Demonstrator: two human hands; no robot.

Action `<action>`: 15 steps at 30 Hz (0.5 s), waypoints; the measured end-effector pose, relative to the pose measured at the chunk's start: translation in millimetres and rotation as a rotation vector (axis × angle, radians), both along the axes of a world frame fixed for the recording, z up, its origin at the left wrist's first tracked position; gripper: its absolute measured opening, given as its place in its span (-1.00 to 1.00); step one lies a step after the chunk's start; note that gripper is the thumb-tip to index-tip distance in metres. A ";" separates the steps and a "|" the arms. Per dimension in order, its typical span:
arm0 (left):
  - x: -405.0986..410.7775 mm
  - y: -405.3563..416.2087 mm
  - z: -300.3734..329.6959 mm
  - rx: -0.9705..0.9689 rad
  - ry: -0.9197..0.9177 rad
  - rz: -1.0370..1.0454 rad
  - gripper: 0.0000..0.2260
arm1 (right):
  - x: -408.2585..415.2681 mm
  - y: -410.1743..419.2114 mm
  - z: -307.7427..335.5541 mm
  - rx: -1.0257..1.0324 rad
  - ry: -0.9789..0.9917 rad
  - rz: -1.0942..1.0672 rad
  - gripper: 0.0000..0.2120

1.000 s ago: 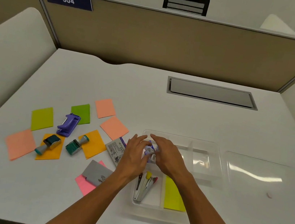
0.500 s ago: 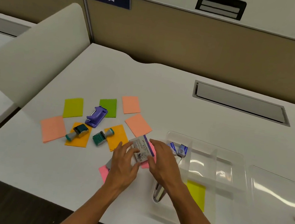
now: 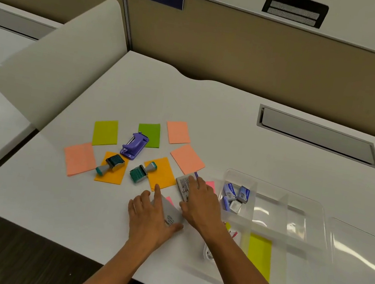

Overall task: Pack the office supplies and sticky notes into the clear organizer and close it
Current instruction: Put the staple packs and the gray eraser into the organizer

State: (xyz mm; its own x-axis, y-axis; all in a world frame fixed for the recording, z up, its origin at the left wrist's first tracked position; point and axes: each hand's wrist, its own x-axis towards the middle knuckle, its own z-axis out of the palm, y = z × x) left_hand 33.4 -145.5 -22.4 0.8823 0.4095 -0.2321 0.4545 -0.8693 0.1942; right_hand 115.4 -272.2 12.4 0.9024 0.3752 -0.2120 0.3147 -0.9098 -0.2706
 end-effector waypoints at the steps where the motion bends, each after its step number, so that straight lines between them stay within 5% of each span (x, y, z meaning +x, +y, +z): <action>1: 0.8 1.3 -0.5 0.001 0.012 -0.013 0.21 | -0.1 2.0 0.1 -0.012 0.015 -0.016 -0.20; 15: 3.2 -2.1 8.8 0.014 0.054 -0.160 0.10 | 8.2 11.5 8.0 0.004 0.062 -0.077 0.08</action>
State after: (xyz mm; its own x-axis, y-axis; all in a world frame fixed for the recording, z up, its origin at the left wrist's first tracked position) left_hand 36.6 -147.6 -13.6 0.9229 0.2685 -0.2759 0.3198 -0.9337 0.1612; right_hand 123.7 -260.7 20.4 0.9139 0.3058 -0.2671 0.2260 -0.9296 -0.2910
